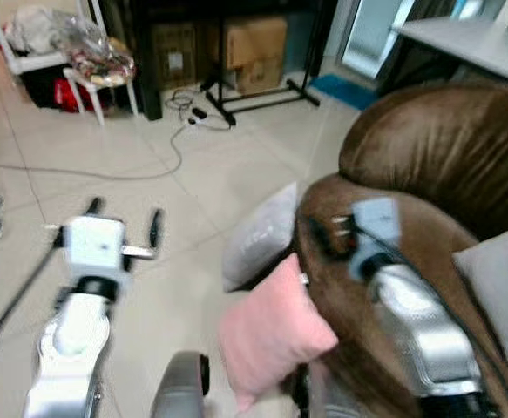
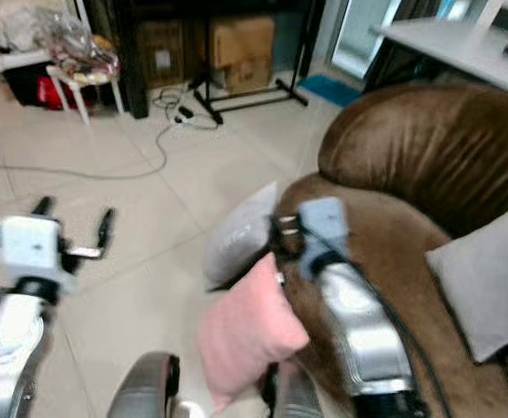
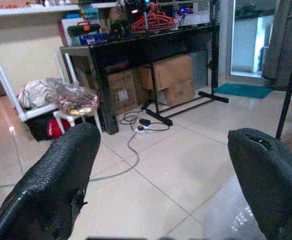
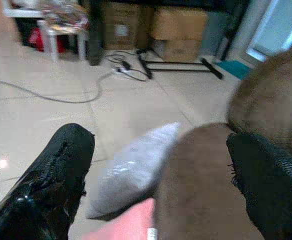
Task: Move the pillow to the sofa from floor
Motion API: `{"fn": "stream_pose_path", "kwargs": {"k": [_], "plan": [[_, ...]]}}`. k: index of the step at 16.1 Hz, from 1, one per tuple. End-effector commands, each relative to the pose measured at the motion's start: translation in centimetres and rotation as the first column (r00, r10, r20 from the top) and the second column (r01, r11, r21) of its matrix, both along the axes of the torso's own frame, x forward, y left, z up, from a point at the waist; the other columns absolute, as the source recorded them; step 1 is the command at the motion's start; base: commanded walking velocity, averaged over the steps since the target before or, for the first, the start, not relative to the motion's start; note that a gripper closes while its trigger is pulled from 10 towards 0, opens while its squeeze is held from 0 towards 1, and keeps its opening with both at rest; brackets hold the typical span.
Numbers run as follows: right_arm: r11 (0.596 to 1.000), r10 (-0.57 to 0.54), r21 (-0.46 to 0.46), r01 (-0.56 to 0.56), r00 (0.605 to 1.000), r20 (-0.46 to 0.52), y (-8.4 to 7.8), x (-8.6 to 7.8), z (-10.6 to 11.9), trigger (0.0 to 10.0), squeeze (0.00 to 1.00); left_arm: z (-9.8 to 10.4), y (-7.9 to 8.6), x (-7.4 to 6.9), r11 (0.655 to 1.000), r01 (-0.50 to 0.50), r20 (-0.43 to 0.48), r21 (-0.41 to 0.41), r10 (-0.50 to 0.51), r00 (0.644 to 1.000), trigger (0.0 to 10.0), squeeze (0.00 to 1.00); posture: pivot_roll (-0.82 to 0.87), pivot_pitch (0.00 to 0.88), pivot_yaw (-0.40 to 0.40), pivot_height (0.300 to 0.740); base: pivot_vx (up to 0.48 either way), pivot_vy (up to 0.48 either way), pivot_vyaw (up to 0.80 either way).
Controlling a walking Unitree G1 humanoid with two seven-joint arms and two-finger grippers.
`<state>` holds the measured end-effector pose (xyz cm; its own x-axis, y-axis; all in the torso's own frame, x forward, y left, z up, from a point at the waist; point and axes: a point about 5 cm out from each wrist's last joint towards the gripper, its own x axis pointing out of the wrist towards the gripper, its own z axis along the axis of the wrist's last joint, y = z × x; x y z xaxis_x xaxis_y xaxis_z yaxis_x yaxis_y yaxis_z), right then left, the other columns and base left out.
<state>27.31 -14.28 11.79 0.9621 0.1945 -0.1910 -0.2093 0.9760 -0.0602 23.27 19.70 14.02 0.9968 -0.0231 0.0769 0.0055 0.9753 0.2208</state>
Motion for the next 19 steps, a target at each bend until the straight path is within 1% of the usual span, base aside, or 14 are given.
{"fn": "stream_pose_path", "kwargs": {"k": [1,2,3,5,6,9,11,19], "plan": [[1.000,0.013,0.012,-0.013,1.000,0.007,0.52,0.03,0.25,10.0,0.00,0.28,0.41,-0.01,1.000,-0.004,0.007,0.012,0.004,1.000,10.0,0.00,0.13,0.000,-0.073,0.616,0.311,0.000,0.00],[1.000,0.012,0.012,-0.012,1.000,0.007,0.53,0.02,0.23,10.0,0.00,0.27,0.40,-0.01,1.000,-0.002,0.006,0.012,0.002,1.000,10.0,0.00,0.13,0.000,-0.073,0.616,0.304,0.000,0.00],[0.999,-0.003,0.054,0.004,1.000,-0.017,0.50,-0.08,0.01,10.0,0.00,0.24,0.38,-0.01,1.000,0.001,0.004,0.013,-0.001,1.000,10.0,0.00,0.13,0.000,-0.073,0.616,0.304,0.000,-0.78],[1.000,-0.002,0.025,0.002,1.000,-0.013,0.31,0.00,0.09,10.0,0.00,0.21,0.31,0.02,1.000,0.003,0.003,0.014,-0.003,1.000,10.0,0.00,0.13,0.000,-0.073,0.616,0.300,0.000,-0.78],[1.000,-0.001,0.019,0.001,1.000,-0.005,0.24,0.05,0.14,10.0,0.00,0.18,0.23,0.06,1.000,0.004,0.001,0.016,-0.004,1.000,10.0,0.00,0.13,0.000,-0.073,0.616,0.270,0.000,0.00],[1.000,0.006,0.016,-0.006,1.000,-0.008,0.37,0.00,0.07,10.0,0.00,-0.03,0.18,0.02,1.000,0.001,-0.009,0.031,-0.001,1.000,10.0,0.00,0.13,0.000,-0.073,0.616,0.000,0.000,0.00],[1.000,0.017,0.020,-0.016,1.000,-0.026,0.52,-0.08,-0.15,10.0,0.00,-0.24,0.11,-0.06,0.999,0.009,-0.021,0.035,-0.009,1.000,10.0,0.00,0.13,0.000,-0.075,0.616,0.000,0.000,0.00],[0.999,0.033,0.030,-0.032,0.999,-0.028,0.68,-0.21,-0.14,10.0,0.00,-0.38,-0.01,-0.23,0.999,0.011,-0.024,0.032,-0.010,1.000,10.0,0.00,0.13,0.000,-0.083,0.532,0.000,0.000,0.00]]}}
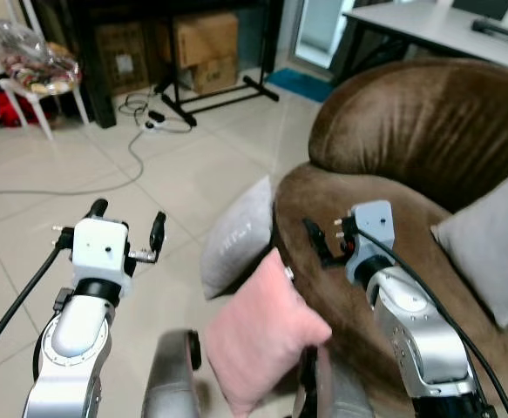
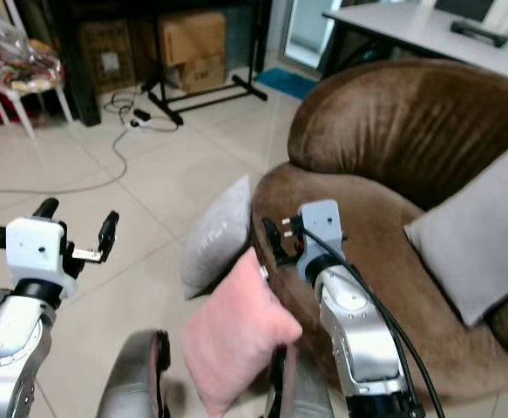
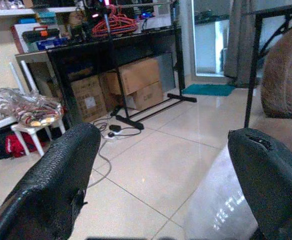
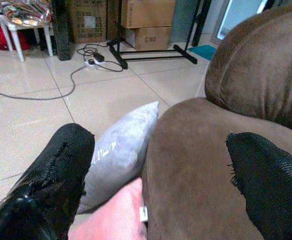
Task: Move the pillow to the sofa from floor
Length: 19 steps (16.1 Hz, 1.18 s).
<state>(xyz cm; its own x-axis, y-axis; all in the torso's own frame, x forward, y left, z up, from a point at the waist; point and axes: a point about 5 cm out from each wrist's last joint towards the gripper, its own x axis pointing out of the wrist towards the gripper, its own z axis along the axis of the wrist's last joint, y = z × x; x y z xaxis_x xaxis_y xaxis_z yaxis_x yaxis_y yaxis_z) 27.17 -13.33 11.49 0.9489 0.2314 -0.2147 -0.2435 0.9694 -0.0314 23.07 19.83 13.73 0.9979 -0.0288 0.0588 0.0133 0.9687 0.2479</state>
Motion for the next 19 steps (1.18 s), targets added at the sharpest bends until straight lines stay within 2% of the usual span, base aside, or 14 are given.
{"fn": "stream_pose_path", "kwargs": {"k": [1,2,10,14,17,19], "plan": [[1.000,0.003,0.003,-0.003,1.000,-0.002,-0.21,-0.05,0.11,10.0,0.00,-0.09,-0.15,-0.02,1.000,0.006,-0.007,0.003,-0.006,1.000,10.0,0.00,0.13,0.000,-0.083,0.517,0.000,0.000,0.00],[1.000,0.005,-0.003,-0.005,1.000,-0.005,-0.19,-0.04,0.07,10.0,0.00,-0.10,-0.16,-0.01,1.000,0.006,-0.007,0.003,-0.006,1.000,10.0,0.00,0.13,0.000,-0.083,0.507,0.000,0.000,0.00],[1.000,0.014,-0.008,-0.014,1.000,-0.010,-0.23,0.00,-0.12,10.0,0.00,-0.12,-0.22,-0.05,1.000,-0.006,-0.003,-0.001,0.006,1.000,10.0,0.00,0.13,0.000,-0.087,0.507,0.000,0.000,0.00],[0.997,0.043,-0.063,-0.044,0.999,-0.017,0.01,0.03,-0.46,10.0,0.00,-0.25,-0.21,-0.10,1.000,0.007,-0.013,-0.008,-0.007,1.000,10.0,0.00,0.13,0.000,-0.086,0.507,0.000,0.000,0.00],[0.998,0.020,-0.065,-0.021,0.999,-0.029,-0.29,0.10,-0.63,10.0,0.00,-0.25,-0.16,-0.06,1.000,0.006,-0.016,-0.012,-0.007,1.000,10.0,0.00,0.13,0.000,-0.086,0.507,0.000,0.000,0.74],[0.999,-0.013,-0.045,0.011,0.999,-0.037,-0.67,0.19,-0.77,10.0,0.00,-0.41,-0.05,-0.08,1.000,-0.010,-0.027,0.005,0.010,1.000,10.0,0.00,0.13,0.000,-0.088,0.507,0.000,0.000,0.00]]}}
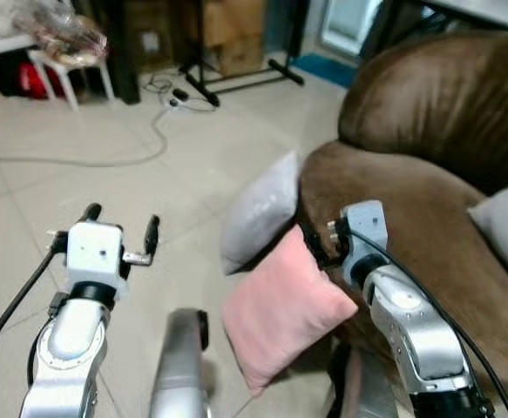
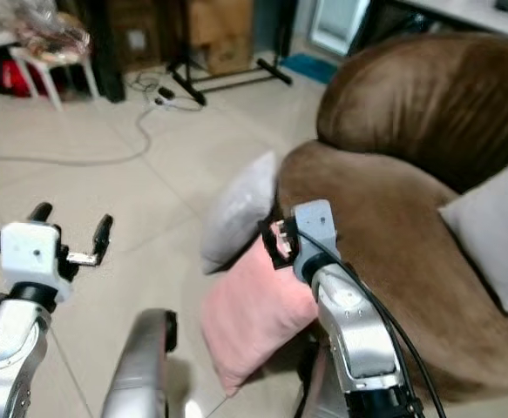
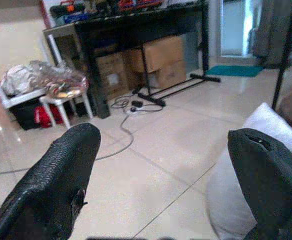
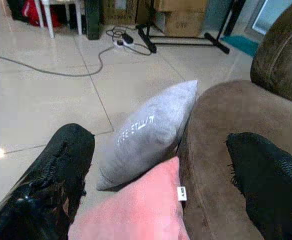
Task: Move the pillow to the sofa from floor
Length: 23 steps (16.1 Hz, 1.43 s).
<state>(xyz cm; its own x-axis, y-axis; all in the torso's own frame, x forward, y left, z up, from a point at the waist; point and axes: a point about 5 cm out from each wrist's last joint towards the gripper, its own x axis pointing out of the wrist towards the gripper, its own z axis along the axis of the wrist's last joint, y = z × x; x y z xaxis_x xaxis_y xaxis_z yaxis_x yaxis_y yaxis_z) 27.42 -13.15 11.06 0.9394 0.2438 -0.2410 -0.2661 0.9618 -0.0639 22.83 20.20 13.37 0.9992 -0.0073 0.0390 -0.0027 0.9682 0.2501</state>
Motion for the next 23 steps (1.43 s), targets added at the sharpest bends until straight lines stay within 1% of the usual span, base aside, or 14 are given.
{"fn": "stream_pose_path", "kwargs": {"k": [1,5,7,8,9,10,11,12,14,16,17,18,21,23], "plan": [[0.999,-0.035,-0.011,0.035,0.999,-0.024,-0.9,-0.1,-0.5,10.0,0.00,-0.2,-0.4,0.0,1.000,0.011,-0.011,0.004,-0.011,1.000,10.0,0.00,0.13,0.000,-0.088,0.507,0.000,0.000,0.00],[1.000,-0.026,-0.005,0.026,0.999,-0.035,-0.3,-0.1,-0.7,10.0,0.00,-0.2,-0.3,0.0,1.000,0.015,-0.025,0.011,-0.014,1.000,10.0,0.00,0.13,0.000,-0.083,0.507,0.000,0.000,0.00],[1.000,0.015,0.011,-0.015,0.998,-0.064,-0.2,-0.1,-1.3,10.0,0.00,-0.4,-0.6,-0.7,0.999,0.037,-0.046,0.015,-0.036,0.998,10.0,0.00,0.13,0.000,-0.073,0.507,0.000,0.000,0.00],[0.999,0.040,0.020,-0.039,0.997,-0.072,0.1,0.1,-1.5,10.0,0.29,-0.4,-0.7,-0.9,0.999,0.045,-0.053,0.018,-0.045,0.998,10.0,0.00,0.13,0.000,-0.073,0.507,0.000,0.000,0.00],[0.999,0.041,0.019,-0.040,0.995,-0.094,0.1,0.5,-2.0,10.0,1.00,-0.5,-0.8,-1.0,0.998,0.056,-0.060,0.021,-0.055,0.997,10.0,0.00,0.13,0.000,-0.073,0.507,0.000,0.000,0.00],[0.999,0.047,0.004,-0.047,0.992,-0.117,0.1,0.8,-2.7,10.0,1.00,-0.6,-0.9,-1.2,0.997,0.070,-0.067,0.028,-0.068,0.995,10.0,0.00,0.14,0.000,-0.076,0.507,0.000,0.000,0.00],[1.000,0.027,-0.011,-0.029,0.984,-0.177,0.0,1.7,-4.3,10.0,1.00,-0.7,-1.0,-1.3,0.994,0.105,-0.078,0.035,-0.102,0.992,10.0,0.00,0.15,0.000,-0.079,0.507,0.000,0.000,0.00],[1.000,0.012,-0.012,-0.015,0.978,-0.207,0.0,2.0,-5.3,10.0,1.00,-0.6,-1.2,-1.5,0.991,0.131,-0.085,0.041,-0.127,0.988,10.0,0.00,0.16,0.000,-0.078,0.507,0.000,0.000,0.00],[0.999,-0.029,-0.024,0.024,0.964,-0.266,0.0,2.7,-7.3,10.0,1.00,-0.8,-1.4,-1.7,0.983,0.177,-0.114,0.038,-0.172,0.979,10.0,0.00,0.15,0.043,-0.077,0.507,0.000,0.000,0.00],[0.999,-0.054,-0.027,0.047,0.942,-0.330,0.0,2.9,-8.7,10.0,1.00,-1.0,-2.0,-2.3,0.974,0.223,-0.140,0.044,-0.215,0.966,10.0,0.00,0.15,0.074,-0.081,0.507,0.000,0.000,0.00],[0.999,-0.050,-0.028,0.043,0.937,-0.345,0.2,2.9,-9.1,10.0,1.00,-1.0,-2.1,-2.4,0.971,0.234,-0.146,0.043,-0.226,0.963,10.0,0.00,0.15,0.078,-0.081,0.507,0.000,0.000,0.00],[0.998,-0.056,-0.033,0.047,0.933,-0.355,0.4,3.0,-9.6,10.0,1.00,-1.0,-2.5,-3.0,0.966,0.255,-0.155,0.039,-0.246,0.957,10.0,0.00,0.15,0.123,-0.088,0.507,0.000,0.000,0.00],[0.995,-0.099,-0.060,0.083,0.929,-0.356,0.4,3.3,-10.1,10.0,1.00,-1.0,-3.1,-4.4,0.956,0.292,-0.181,0.022,-0.283,0.942,10.0,0.00,0.14,0.169,-0.103,0.507,0.000,0.000,0.00],[0.988,-0.148,-0.093,0.122,0.924,-0.354,-0.1,3.5,-10.2,10.0,1.00,-0.7,-3.8,-5.8,0.933,0.360,-0.199,0.005,-0.352,0.915,10.0,0.00,0.15,0.193,-0.116,0.507,0.000,0.000,0.00]]}}
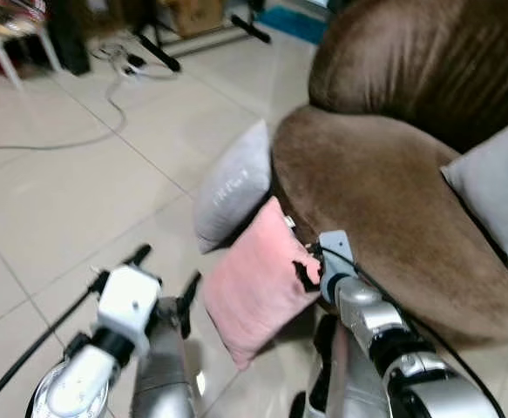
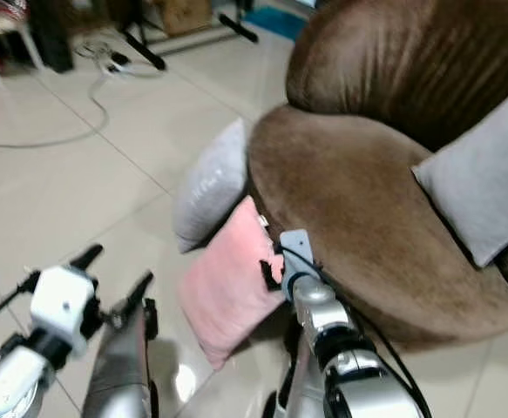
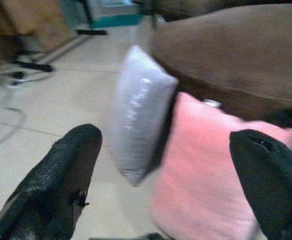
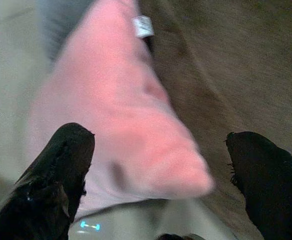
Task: Move the pillow to the sofa from floor
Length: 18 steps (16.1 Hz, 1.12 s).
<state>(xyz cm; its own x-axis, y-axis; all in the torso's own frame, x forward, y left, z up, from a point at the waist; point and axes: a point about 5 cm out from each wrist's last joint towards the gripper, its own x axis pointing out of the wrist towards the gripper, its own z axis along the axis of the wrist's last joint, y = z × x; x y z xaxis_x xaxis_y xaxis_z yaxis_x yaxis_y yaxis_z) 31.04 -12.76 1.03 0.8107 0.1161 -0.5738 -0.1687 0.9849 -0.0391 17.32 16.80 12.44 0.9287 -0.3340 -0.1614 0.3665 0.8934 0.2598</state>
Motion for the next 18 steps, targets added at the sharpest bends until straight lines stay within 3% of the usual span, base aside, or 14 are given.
{"fn": "stream_pose_path", "kwargs": {"k": [1,4,5,6,7,9,11,13,15,18], "plan": [[0.999,-0.037,-0.027,0.037,0.999,-0.002,-0.7,0.0,-0.2,10.0,1.00,0.4,-0.5,-0.6,0.999,0.049,-0.012,-0.011,-0.049,0.999,10.0,0.00,0.15,0.196,-0.117,0.507,0.000,0.000,0.00],[0.987,-0.160,-0.020,0.160,0.987,-0.014,-1.9,0.1,-0.4,10.0,1.00,1.3,-0.3,-2.0,0.997,0.075,-0.031,-0.013,-0.075,0.997,10.0,0.00,0.16,0.225,-0.116,0.507,0.000,0.000,0.00],[0.976,-0.216,-0.011,0.216,0.975,-0.043,-2.3,-0.1,-0.7,10.0,0.76,1.6,-0.1,-2.7,0.997,0.076,-0.045,-0.011,-0.076,0.996,10.0,0.00,0.16,0.246,-0.115,0.507,0.000,0.000,0.00],[0.971,-0.239,0.008,0.240,0.969,-0.067,-2.3,-0.3,-0.9,10.0,0.00,1.7,0.0,-3.2,0.997,0.075,-0.060,-0.012,-0.075,0.995,10.0,0.00,0.16,0.252,-0.116,0.507,0.000,0.000,0.00],[0.972,-0.233,0.026,0.236,0.969,-0.077,-1.9,-0.4,-1.0,10.0,0.00,1.8,0.0,-3.6,0.997,0.074,-0.071,-0.015,-0.075,0.995,10.0,0.00,0.16,0.255,-0.117,0.507,0.000,0.000,0.00],[0.948,-0.185,0.259,0.184,0.982,-0.022,-0.1,0.4,0.1,10.0,0.00,1.7,0.0,-3.9,0.999,0.015,-0.074,-0.039,-0.018,0.997,10.0,0.00,0.15,0.245,-0.126,0.507,0.000,0.000,0.00],[0.925,-0.120,0.372,0.073,0.987,0.105,0.3,0.8,1.5,10.0,0.00,1.8,0.0,-3.5,0.998,-0.052,-0.034,-0.032,0.051,0.998,10.0,0.00,0.14,0.197,-0.137,0.507,0.000,0.000,0.00],[0.920,-0.039,0.390,-0.039,0.981,0.191,0.4,-0.5,2.2,10.0,0.00,2.2,0.2,-3.1,0.993,-0.108,-0.003,-0.052,0.108,0.994,10.0,0.00,0.14,0.168,-0.137,0.507,0.000,0.000,0.00],[0.909,-0.063,0.415,-0.043,0.969,0.238,-0.3,-3.1,2.3,10.0,0.00,1.9,0.1,-2.6,0.990,-0.130,0.003,-0.056,0.130,0.991,10.0,0.00,0.12,0.169,-0.117,0.492,0.000,0.000,0.00],[0.919,-0.072,0.393,-0.021,0.973,0.221,0.0,-4.1,1.6,10.0,0.00,1.8,-0.2,-1.7,0.992,-0.115,0.018,-0.048,0.116,0.993,10.0,0.00,0.13,0.170,-0.108,0.462,0.000,0.000,0.00]]}}
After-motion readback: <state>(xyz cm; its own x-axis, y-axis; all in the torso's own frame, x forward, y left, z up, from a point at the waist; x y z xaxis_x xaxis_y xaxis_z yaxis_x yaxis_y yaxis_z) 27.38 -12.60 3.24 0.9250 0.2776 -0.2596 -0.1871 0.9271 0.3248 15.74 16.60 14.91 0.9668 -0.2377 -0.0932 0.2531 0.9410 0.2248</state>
